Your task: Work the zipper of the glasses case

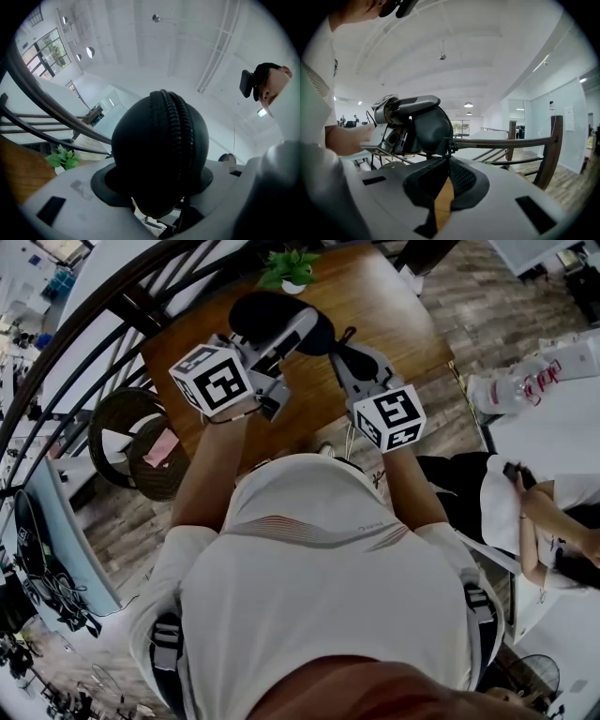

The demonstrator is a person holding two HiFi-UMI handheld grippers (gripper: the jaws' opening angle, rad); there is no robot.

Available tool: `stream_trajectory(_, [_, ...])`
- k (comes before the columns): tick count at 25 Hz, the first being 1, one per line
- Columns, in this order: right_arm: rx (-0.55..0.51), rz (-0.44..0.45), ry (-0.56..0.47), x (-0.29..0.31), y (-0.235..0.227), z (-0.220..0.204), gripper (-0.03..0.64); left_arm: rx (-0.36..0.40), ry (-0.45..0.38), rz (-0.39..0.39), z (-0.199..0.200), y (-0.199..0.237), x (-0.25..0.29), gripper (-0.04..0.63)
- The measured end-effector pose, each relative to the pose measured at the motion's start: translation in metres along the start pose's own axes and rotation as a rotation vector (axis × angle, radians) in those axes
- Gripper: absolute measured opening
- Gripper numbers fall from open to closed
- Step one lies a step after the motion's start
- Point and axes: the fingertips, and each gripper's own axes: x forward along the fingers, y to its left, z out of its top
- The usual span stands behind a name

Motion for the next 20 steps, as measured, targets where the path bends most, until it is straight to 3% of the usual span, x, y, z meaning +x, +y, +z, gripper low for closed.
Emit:
stream_trajectory(13, [-0.396, -0.029, 0.037, -0.009, -0.005, 0.011, 0.054, 0.081, 0.296, -0.137, -0.037, -0.014, 0.002, 0.267])
stream_trajectory(20, [-0.582, 0.012, 0.061, -0.010, 0.008, 0.007, 0.057, 0.183, 0.549, -0.212, -0.068, -0.022, -0.003, 0.267])
